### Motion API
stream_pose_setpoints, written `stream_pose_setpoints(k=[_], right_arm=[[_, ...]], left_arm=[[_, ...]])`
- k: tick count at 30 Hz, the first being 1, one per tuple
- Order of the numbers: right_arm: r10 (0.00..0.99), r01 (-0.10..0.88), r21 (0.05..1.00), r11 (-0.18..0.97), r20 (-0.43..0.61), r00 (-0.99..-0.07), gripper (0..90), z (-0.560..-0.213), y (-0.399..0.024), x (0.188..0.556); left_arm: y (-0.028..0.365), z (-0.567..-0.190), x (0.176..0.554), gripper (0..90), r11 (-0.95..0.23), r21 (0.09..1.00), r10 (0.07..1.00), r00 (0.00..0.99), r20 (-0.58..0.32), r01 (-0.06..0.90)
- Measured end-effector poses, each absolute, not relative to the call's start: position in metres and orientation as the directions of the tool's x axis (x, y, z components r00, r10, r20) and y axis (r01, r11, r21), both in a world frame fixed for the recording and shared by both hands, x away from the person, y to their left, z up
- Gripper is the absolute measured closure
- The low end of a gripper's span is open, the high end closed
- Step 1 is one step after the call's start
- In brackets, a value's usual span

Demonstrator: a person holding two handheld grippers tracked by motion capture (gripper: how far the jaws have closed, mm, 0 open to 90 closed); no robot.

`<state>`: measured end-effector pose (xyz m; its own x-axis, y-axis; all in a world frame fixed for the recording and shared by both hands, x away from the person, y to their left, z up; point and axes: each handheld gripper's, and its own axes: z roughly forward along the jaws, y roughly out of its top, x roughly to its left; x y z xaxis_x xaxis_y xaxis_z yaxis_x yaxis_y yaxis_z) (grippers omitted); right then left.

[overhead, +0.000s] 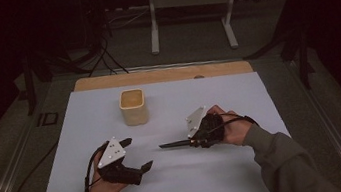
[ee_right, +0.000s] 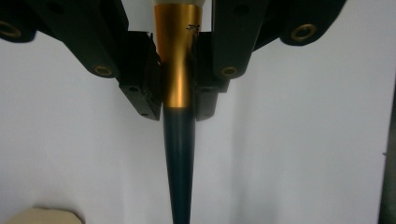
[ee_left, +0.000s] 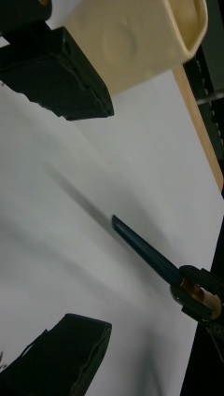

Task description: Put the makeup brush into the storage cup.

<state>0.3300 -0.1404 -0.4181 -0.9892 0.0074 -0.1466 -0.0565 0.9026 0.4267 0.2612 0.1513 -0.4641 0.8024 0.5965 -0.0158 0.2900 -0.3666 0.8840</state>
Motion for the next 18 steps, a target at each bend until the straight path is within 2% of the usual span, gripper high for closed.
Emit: stream_pose_setpoints(k=[9, 10, 12, 18], right_arm=[[-0.030, -0.090, 0.431, 0.898, -0.143, -0.989, 73.1, -0.415, -0.131, 0.323], [-0.033, -0.091, 0.434, 0.896, -0.139, -0.990, 73.0, -0.415, -0.130, 0.323], [-0.047, -0.102, 0.437, 0.894, -0.135, -0.990, 73.1, -0.414, -0.128, 0.322], [-0.073, -0.122, 0.434, 0.893, -0.127, -0.989, 73.0, -0.413, -0.121, 0.318]], left_arm=[[0.128, -0.464, 0.269, 6.4, -0.380, 0.884, 0.559, 0.829, -0.014, 0.271], [0.128, -0.464, 0.269, 7.7, -0.380, 0.884, 0.559, 0.829, -0.014, 0.271], [0.121, -0.465, 0.271, 16.2, -0.383, 0.887, 0.520, 0.854, -0.025, 0.258], [0.110, -0.465, 0.273, 21.1, -0.408, 0.880, 0.488, 0.873, -0.015, 0.243]])
